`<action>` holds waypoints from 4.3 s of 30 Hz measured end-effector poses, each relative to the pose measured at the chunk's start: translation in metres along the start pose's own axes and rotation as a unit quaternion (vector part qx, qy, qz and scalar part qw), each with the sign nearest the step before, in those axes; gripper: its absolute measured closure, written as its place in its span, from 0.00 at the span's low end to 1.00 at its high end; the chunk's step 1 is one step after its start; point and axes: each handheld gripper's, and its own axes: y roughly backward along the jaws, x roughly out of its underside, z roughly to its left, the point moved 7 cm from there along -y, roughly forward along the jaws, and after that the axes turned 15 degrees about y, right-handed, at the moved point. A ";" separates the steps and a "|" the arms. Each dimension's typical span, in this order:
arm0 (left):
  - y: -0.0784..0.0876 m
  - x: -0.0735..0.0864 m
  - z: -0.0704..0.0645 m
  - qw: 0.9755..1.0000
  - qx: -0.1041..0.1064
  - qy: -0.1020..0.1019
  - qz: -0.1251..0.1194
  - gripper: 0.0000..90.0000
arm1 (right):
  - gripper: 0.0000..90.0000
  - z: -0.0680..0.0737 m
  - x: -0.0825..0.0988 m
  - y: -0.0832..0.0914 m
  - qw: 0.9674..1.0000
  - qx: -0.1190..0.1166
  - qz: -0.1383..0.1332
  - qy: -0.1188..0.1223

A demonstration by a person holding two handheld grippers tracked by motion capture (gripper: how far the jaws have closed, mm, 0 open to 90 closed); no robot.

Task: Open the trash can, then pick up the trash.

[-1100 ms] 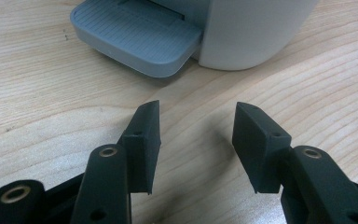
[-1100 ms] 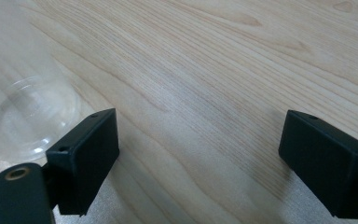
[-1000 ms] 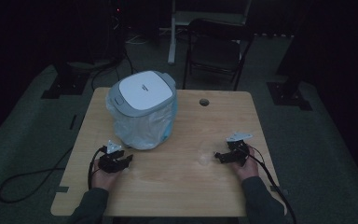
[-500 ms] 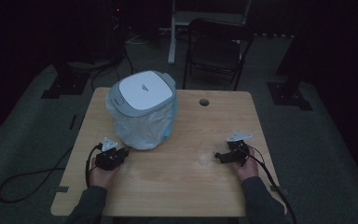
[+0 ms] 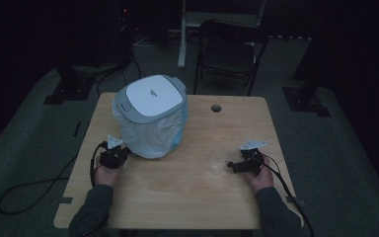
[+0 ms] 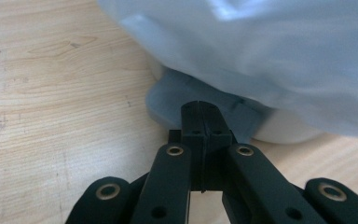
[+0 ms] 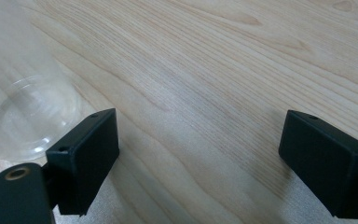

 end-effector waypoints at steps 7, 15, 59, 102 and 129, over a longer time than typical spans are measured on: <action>-0.004 -0.007 0.000 1.000 0.015 0.005 -0.016 1.00 | 0.12 0.000 0.000 0.000 1.000 0.000 0.000 0.000; -0.012 -0.005 -0.003 1.000 0.012 -0.008 -0.008 1.00 | 0.12 0.000 0.000 0.000 1.000 0.000 0.000 0.000; -0.023 0.007 0.002 1.000 0.011 0.000 -0.016 1.00 | 0.12 0.001 0.000 0.000 1.000 -0.001 0.001 0.001; -0.023 0.007 0.003 1.000 0.017 0.007 -0.015 1.00 | 0.69 0.011 -0.040 0.070 0.996 -0.002 -0.068 -0.059; -0.023 0.007 0.003 1.000 0.015 0.006 -0.016 1.00 | 0.84 0.042 -0.039 0.076 0.996 -0.072 -0.050 -0.034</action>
